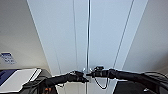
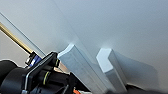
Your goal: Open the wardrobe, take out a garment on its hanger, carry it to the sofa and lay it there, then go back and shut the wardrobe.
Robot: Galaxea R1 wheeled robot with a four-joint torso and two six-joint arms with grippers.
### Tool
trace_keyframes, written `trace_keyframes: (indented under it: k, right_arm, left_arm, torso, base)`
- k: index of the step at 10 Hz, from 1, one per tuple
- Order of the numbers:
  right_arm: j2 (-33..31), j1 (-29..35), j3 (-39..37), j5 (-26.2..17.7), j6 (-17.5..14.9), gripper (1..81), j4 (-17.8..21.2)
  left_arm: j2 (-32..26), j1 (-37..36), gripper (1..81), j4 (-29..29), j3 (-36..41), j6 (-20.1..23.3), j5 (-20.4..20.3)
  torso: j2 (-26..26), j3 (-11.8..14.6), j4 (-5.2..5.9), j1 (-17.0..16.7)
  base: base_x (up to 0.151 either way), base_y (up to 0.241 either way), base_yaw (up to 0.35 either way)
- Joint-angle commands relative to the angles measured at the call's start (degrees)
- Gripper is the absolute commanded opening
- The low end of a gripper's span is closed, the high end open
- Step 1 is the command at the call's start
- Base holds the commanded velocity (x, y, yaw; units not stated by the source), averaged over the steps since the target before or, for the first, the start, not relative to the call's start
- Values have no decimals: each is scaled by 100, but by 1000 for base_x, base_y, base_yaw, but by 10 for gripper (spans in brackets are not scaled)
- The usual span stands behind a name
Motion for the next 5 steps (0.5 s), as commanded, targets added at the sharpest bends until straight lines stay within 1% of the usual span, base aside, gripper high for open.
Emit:
trace_keyframes:
  k: [1, 3, 5]
  right_arm:
    - [335, 374, 678, 30, 74, 811, 199]
    - [292, 14, 949, 241, 12, 811, 190]
    - [187, -312, 1308, 444, 12, 811, 173]
  left_arm:
    - [-739, -585, 811, -83, 2790, 217, -554]
    - [-1460, -146, 811, 118, 3864, 243, -554]
    - [-1865, 433, 811, 488, 4393, 252, -615]
  torso:
    - [0, 0, 0, 0]
    - [2, 0, 0, 7]
    - [5, 0, 0, 11]
  base:
    - [0, 0, 0]
    - [0, 0, 0]
    - [0, 0, 0]
